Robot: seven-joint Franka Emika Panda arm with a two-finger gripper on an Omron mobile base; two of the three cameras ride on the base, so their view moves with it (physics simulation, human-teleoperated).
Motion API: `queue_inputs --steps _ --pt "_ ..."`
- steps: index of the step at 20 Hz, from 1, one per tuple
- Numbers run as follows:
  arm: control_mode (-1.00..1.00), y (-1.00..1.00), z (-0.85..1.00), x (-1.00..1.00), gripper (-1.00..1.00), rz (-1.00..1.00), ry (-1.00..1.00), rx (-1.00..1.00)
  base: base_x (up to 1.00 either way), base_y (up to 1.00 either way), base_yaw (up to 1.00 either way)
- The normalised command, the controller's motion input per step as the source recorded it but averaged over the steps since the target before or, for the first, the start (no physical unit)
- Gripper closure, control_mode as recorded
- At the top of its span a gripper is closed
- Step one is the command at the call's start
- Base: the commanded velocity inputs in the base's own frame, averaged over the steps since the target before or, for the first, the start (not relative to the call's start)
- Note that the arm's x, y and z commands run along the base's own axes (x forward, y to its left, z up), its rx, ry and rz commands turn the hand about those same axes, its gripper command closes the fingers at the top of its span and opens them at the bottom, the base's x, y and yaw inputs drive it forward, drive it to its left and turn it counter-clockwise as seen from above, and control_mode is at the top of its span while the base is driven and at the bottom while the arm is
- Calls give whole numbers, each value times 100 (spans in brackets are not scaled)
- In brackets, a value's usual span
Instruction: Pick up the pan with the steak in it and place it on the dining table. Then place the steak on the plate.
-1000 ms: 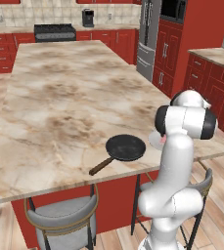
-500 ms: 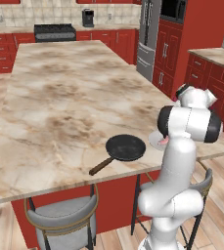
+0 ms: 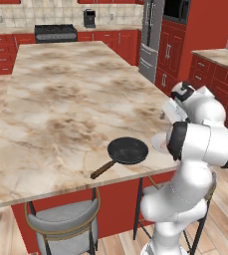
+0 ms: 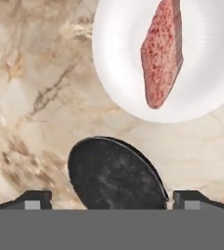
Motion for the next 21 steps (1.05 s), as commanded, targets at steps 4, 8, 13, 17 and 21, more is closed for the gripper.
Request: queue_inputs --steps 4,8,13,17,21 --pt "-100 88 20 -35 -100 6 -34 -18 0 0 0" --pt "-100 75 16 -35 -100 7 -37 -24 0 0 0" --pt "-100 54 0 -37 -100 5 -34 -23 0 0 0" --pt "-100 23 6 -56 -100 -1 -37 -19 0 0 0" --pt "-100 15 4 -19 -100 -2 -7 1 0 0 0"
